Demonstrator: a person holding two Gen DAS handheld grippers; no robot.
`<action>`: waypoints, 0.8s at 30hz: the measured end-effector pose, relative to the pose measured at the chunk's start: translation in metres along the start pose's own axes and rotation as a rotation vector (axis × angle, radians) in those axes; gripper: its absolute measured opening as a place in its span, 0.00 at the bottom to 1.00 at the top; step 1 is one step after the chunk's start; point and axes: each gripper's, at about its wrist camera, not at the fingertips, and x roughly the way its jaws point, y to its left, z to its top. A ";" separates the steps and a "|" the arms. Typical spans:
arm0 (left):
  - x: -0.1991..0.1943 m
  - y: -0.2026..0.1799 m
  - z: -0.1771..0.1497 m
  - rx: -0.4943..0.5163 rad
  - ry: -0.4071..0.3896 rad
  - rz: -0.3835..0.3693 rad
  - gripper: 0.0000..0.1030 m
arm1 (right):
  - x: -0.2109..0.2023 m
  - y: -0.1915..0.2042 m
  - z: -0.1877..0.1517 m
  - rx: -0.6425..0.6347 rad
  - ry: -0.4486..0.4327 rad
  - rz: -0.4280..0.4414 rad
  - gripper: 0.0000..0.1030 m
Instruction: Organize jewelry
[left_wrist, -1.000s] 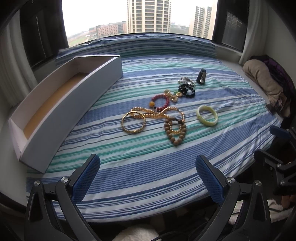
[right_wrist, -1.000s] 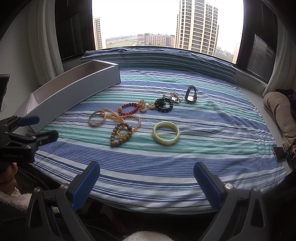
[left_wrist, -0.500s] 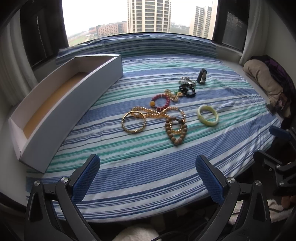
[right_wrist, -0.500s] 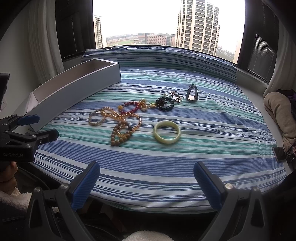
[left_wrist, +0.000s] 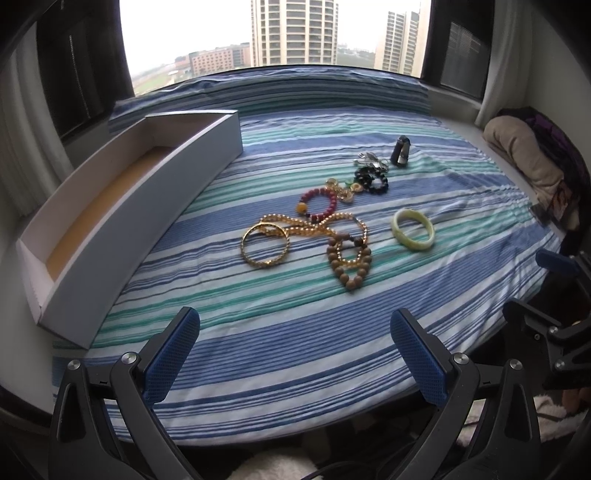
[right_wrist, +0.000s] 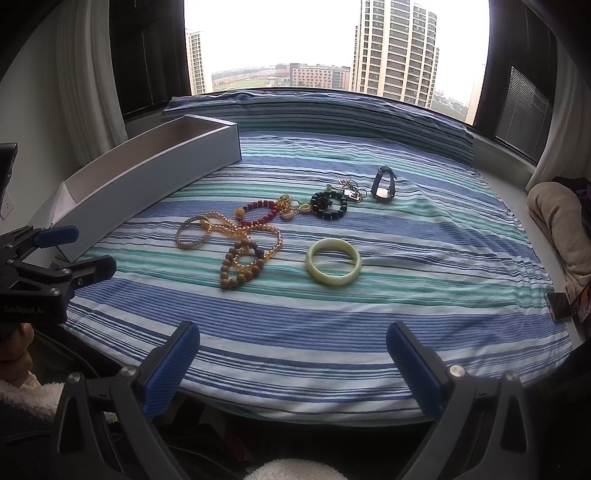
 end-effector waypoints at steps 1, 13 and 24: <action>0.000 0.000 0.000 0.001 0.001 0.000 1.00 | 0.000 0.000 0.000 0.000 0.000 0.000 1.00; 0.000 0.000 0.001 -0.001 0.002 -0.021 1.00 | 0.000 0.000 0.000 -0.004 -0.002 -0.002 1.00; 0.005 -0.001 0.001 -0.007 0.030 -0.040 1.00 | 0.001 -0.002 -0.001 -0.002 0.001 -0.001 1.00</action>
